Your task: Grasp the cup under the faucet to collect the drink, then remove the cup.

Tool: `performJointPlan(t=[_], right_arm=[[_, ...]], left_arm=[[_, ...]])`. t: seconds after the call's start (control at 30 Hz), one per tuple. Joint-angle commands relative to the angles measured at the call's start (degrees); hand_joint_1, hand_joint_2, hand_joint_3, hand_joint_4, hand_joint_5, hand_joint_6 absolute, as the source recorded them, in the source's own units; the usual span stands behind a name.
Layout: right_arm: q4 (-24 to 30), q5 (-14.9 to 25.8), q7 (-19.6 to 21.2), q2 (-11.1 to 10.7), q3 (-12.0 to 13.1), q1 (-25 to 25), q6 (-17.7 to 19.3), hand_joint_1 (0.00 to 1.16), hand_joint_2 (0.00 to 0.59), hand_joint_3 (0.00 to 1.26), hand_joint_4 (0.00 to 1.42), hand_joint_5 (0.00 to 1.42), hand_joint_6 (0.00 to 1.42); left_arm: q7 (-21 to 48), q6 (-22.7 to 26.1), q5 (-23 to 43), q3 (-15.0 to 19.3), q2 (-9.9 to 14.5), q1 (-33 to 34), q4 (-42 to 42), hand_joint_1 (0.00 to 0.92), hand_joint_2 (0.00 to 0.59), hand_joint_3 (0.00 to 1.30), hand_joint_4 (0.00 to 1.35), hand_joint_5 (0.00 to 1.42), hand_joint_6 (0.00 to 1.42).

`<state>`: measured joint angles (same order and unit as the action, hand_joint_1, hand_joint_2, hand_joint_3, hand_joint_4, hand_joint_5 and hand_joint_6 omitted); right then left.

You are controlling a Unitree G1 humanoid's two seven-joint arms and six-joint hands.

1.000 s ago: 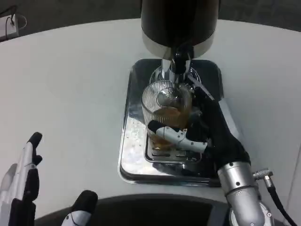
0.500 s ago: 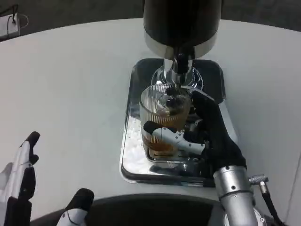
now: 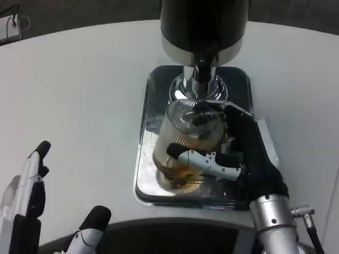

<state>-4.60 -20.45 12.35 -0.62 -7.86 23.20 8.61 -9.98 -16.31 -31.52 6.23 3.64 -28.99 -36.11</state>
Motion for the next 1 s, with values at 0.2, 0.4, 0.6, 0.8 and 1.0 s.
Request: performJointPlan(t=[0.2, 0.4, 0.6, 0.8, 1.0], right_arm=[[6.44, 0.22, -1.94, 0.67, -1.7, -3.38, 0.03, 1.16, 0.101, 0.72, 0.93, 1.13, 1.42], [7.25, 0.12, -2.22, 0.62, -1.72, -3.93, -0.27, 1.16, 0.098, 0.72, 0.93, 1.13, 1.42], [8.79, -0.41, -3.17, -0.04, -2.02, -4.71, 0.04, 1.16, 0.097, 0.72, 0.93, 1.13, 1.41], [10.03, -1.2, -3.6, -0.91, -2.35, -5.6, 0.31, 1.16, 0.097, 0.72, 0.93, 1.13, 1.41], [12.71, -1.97, -4.82, -2.4, -3.13, -7.62, 1.05, 1.16, 0.097, 0.72, 0.93, 1.13, 1.41]], left_arm=[[-0.08, 0.11, 0.24, -0.03, -0.12, -0.34, 0.86, 0.0, 0.14, 0.04, 0.0, 0.11, 0.0], [0.06, 0.17, 0.37, -0.06, 0.03, 0.27, 1.32, 0.0, 0.139, 0.04, 0.0, 0.11, 0.0], [-0.06, -0.07, -1.14, -0.43, 0.55, 1.17, 2.08, 0.0, 0.139, 0.04, 0.0, 0.1, 0.0], [-0.05, 0.2, -2.44, -1.05, 0.63, 2.11, 2.56, 0.0, 0.142, 0.04, 0.0, 0.1, 0.0], [0.12, 1.06, -6.03, -2.11, 0.72, 2.81, 2.51, 0.0, 0.146, 0.03, 0.0, 0.1, 0.0]])
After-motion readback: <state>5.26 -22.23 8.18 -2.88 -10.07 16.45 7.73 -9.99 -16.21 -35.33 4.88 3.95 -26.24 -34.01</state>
